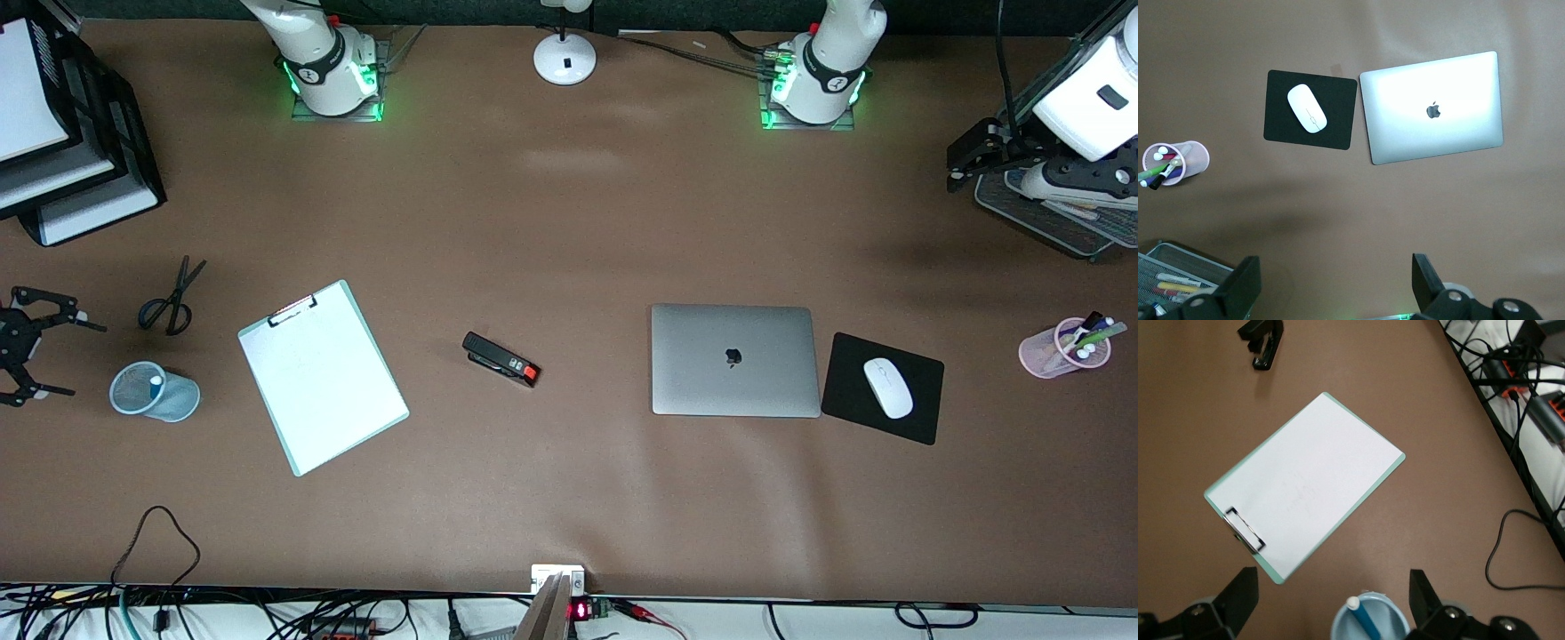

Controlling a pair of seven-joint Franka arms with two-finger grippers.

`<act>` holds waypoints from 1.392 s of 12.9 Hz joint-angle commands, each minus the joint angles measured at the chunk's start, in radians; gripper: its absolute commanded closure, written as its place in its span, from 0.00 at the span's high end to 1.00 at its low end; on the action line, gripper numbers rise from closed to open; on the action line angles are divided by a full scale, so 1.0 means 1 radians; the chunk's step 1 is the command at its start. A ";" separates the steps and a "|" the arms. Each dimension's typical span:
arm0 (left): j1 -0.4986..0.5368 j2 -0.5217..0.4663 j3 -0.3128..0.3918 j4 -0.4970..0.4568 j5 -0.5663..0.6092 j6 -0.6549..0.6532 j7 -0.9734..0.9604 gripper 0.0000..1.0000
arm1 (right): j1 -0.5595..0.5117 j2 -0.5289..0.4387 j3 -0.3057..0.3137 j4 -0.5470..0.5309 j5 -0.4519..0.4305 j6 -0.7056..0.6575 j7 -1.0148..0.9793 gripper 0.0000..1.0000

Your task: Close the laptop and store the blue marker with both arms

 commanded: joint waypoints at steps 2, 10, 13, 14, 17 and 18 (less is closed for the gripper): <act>0.001 -0.021 0.003 -0.024 -0.009 0.013 -0.001 1.00 | 0.087 -0.161 -0.002 -0.109 -0.109 -0.014 0.381 1.00; -0.001 -0.037 -0.005 -0.027 -0.015 0.017 -0.027 1.00 | 0.263 -0.284 -0.002 -0.177 -0.272 -0.095 1.177 1.00; -0.004 -0.034 -0.005 -0.025 -0.024 0.019 -0.028 1.00 | 0.305 -0.321 -0.003 -0.165 -0.353 -0.200 1.400 1.00; -0.002 -0.032 -0.005 -0.027 -0.047 0.019 -0.039 1.00 | 0.305 -0.338 -0.011 -0.165 -0.372 -0.219 1.431 1.00; 0.004 -0.026 -0.002 -0.031 -0.055 0.017 -0.041 1.00 | 0.443 -0.355 -0.179 -0.119 -0.427 -0.313 1.544 1.00; 0.005 -0.024 -0.002 -0.031 -0.052 0.019 -0.041 1.00 | 0.444 -0.364 -0.179 -0.119 -0.435 -0.330 1.561 1.00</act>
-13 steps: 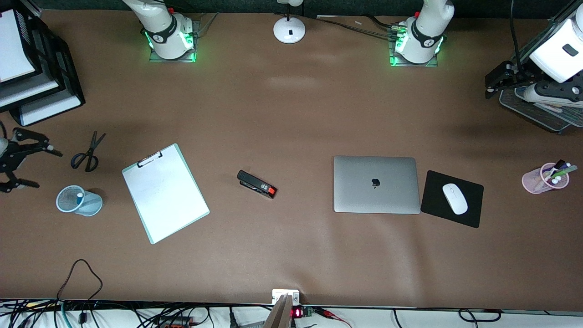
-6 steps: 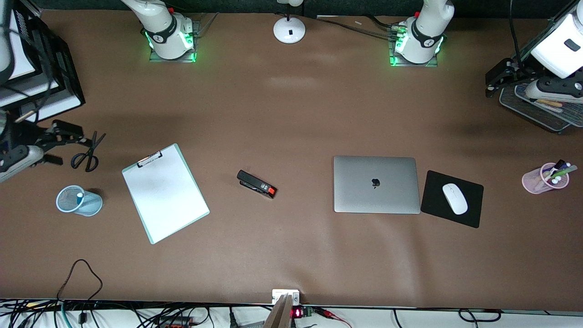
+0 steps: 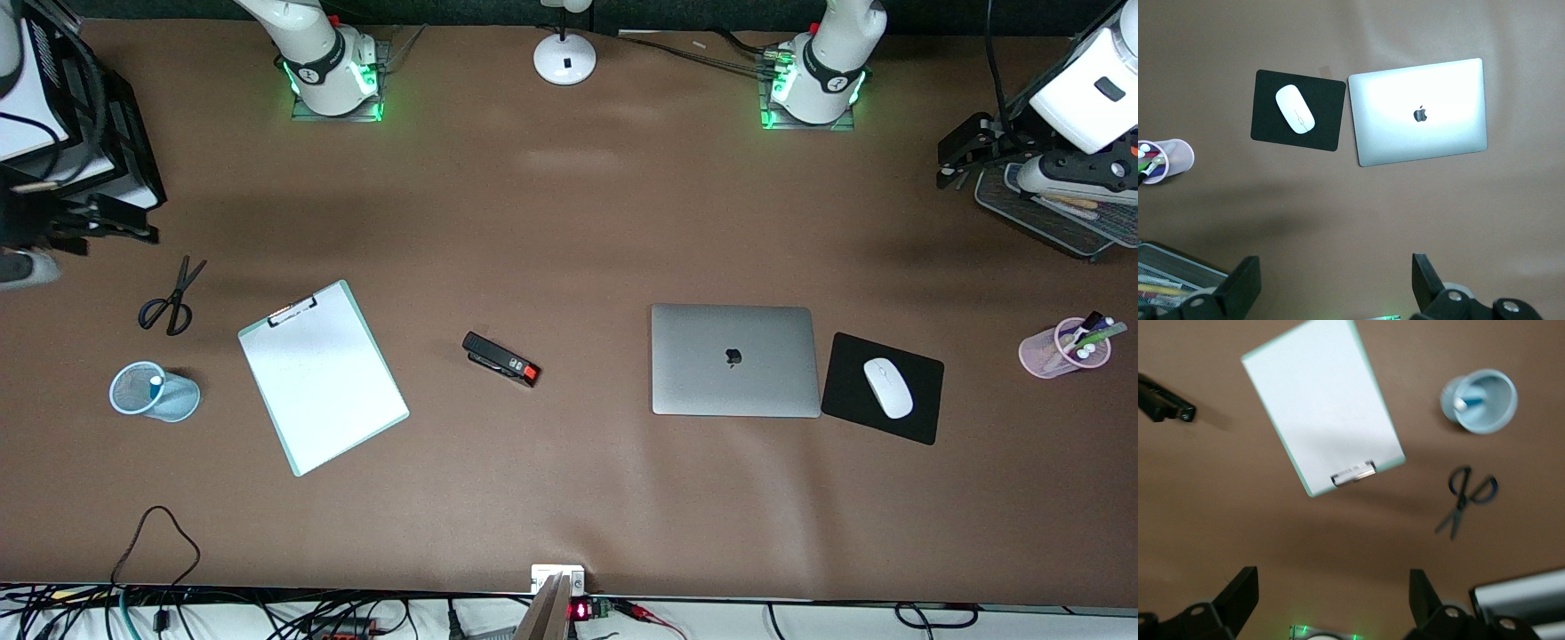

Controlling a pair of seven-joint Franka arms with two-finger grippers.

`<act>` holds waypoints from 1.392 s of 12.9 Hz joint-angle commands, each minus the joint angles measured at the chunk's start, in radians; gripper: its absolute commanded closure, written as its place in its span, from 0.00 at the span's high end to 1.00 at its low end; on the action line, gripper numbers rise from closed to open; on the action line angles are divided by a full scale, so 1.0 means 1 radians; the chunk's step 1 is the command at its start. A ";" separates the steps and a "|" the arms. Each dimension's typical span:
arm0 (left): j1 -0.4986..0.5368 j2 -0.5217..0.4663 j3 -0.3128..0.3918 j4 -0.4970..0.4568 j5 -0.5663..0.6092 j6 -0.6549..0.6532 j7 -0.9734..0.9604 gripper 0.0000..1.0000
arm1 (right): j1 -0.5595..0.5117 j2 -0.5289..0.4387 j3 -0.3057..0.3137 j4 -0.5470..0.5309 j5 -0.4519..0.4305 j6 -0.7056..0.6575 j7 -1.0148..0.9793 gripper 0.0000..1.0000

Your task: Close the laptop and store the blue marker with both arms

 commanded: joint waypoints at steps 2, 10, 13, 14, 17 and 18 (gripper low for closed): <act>0.007 -0.013 0.004 -0.031 -0.007 0.018 -0.010 1.00 | 0.062 -0.069 -0.038 -0.007 -0.069 -0.045 0.085 1.00; 0.002 -0.015 0.001 -0.043 -0.007 0.016 -0.042 1.00 | 0.065 -0.200 -0.036 -0.192 -0.072 0.072 0.186 1.00; 0.002 -0.015 0.000 -0.043 -0.006 0.013 -0.042 1.00 | 0.064 -0.201 -0.038 -0.202 -0.075 0.087 0.169 1.00; 0.002 -0.015 0.000 -0.042 -0.006 0.013 -0.042 1.00 | 0.064 -0.200 -0.038 -0.194 -0.077 0.081 0.165 1.00; 0.001 -0.016 0.000 -0.042 -0.006 0.013 -0.042 1.00 | 0.065 -0.194 -0.038 -0.180 -0.077 0.086 0.168 1.00; -0.001 -0.016 0.000 -0.042 -0.006 0.015 -0.042 1.00 | 0.065 -0.194 -0.038 -0.180 -0.075 0.084 0.168 1.00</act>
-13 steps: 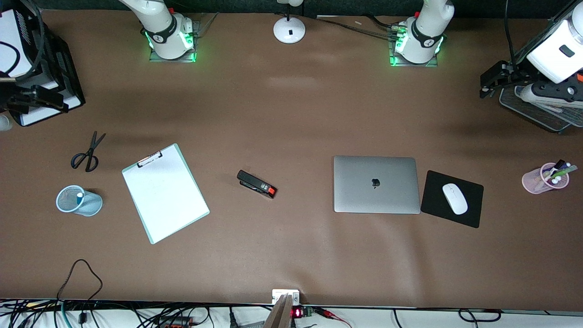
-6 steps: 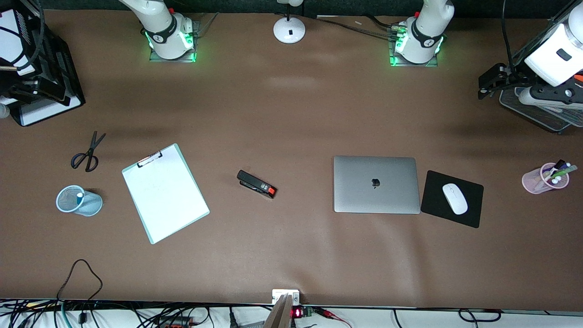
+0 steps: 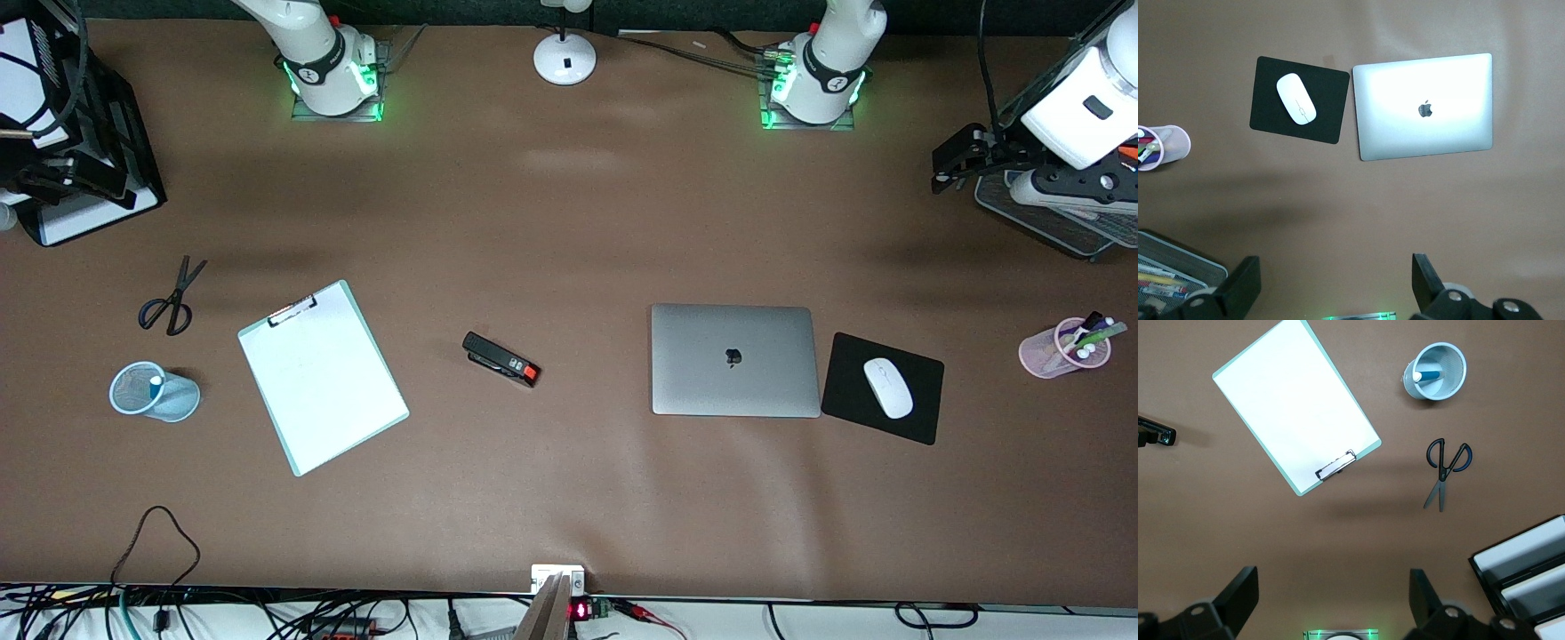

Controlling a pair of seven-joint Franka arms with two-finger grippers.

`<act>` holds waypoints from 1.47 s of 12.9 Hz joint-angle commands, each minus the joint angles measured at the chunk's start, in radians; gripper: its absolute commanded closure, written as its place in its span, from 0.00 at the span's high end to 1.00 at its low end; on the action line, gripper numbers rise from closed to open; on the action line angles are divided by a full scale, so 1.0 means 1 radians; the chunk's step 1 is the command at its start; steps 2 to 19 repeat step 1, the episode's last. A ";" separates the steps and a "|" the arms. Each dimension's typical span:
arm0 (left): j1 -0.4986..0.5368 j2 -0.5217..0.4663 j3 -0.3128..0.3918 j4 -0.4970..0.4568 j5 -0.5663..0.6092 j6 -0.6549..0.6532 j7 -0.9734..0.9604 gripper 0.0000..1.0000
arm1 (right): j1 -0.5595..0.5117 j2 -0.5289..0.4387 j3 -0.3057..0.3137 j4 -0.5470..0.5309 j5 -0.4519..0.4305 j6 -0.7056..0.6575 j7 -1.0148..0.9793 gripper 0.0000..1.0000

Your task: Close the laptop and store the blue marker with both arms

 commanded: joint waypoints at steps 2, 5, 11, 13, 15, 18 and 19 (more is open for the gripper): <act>-0.006 -0.015 -0.004 -0.014 -0.006 0.011 -0.010 1.00 | 0.017 -0.023 -0.009 -0.014 -0.016 0.011 0.011 1.00; -0.006 -0.015 -0.004 -0.014 -0.006 0.011 -0.010 1.00 | 0.017 -0.023 -0.009 -0.014 -0.016 0.011 0.011 1.00; -0.006 -0.015 -0.004 -0.014 -0.006 0.011 -0.010 1.00 | 0.017 -0.023 -0.009 -0.014 -0.016 0.011 0.011 1.00; -0.006 -0.015 -0.004 -0.014 -0.006 0.011 -0.010 1.00 | 0.017 -0.023 -0.009 -0.014 -0.016 0.011 0.011 1.00; -0.006 -0.015 -0.004 -0.014 -0.006 0.011 -0.010 1.00 | 0.017 -0.023 -0.009 -0.014 -0.016 0.011 0.011 1.00; -0.006 -0.015 -0.004 -0.014 -0.006 0.011 -0.010 1.00 | 0.017 -0.023 -0.009 -0.014 -0.016 0.011 0.011 1.00; -0.006 -0.015 -0.004 -0.014 -0.006 0.011 -0.010 1.00 | 0.017 -0.023 -0.009 -0.014 -0.016 0.011 0.011 1.00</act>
